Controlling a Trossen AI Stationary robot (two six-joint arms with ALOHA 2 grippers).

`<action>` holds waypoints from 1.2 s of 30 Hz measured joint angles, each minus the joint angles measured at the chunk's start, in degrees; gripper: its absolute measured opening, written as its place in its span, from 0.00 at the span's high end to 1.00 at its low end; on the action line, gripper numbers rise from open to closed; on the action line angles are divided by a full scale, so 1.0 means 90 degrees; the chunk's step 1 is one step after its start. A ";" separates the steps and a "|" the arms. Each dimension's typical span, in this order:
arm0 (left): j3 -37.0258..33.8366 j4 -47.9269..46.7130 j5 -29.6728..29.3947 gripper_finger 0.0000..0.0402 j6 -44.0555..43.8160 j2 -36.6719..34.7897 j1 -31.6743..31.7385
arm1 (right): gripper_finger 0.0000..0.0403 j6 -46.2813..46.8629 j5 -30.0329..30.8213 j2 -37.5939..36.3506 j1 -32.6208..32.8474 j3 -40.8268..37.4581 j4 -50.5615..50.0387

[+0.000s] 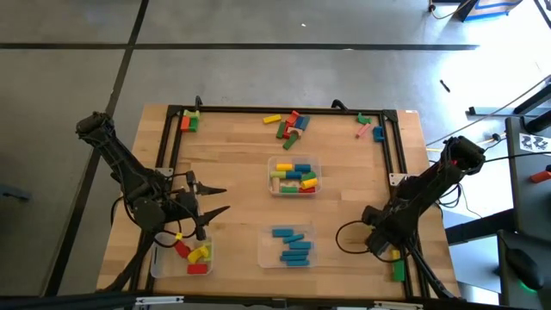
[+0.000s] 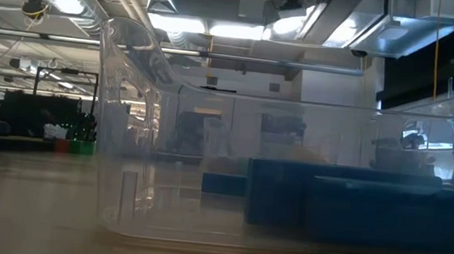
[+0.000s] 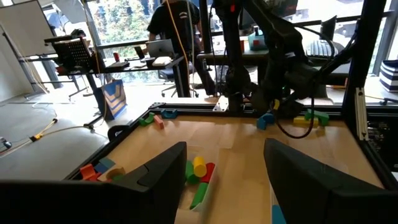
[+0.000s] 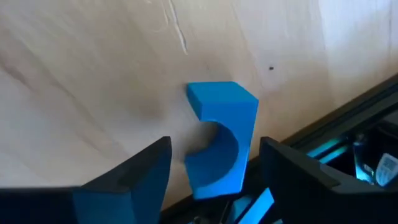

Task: Sort blocks by size
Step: Put the blue arch block into the bottom left transparent bin

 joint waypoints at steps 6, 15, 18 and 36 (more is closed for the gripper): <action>0.0000 -0.0002 0.0000 0.48 0.0000 0.0000 0.0000 | 0.45 -0.0021 0.0027 0.0002 0.0000 -0.0408 0.0137; 0.0000 -0.0002 0.0000 0.48 0.0027 0.0000 0.0000 | 0.60 -0.0359 -0.0050 -0.0015 0.0000 -0.0733 0.0922; 0.0000 -0.0002 0.0000 0.48 0.0027 0.0000 0.0002 | 0.71 -0.0524 -0.0056 -0.0007 0.0000 -0.0735 0.0985; 0.0000 -0.0002 0.0000 0.48 0.0027 0.0000 0.0007 | 0.88 -0.0892 0.0123 0.0022 0.0000 0.0011 0.0726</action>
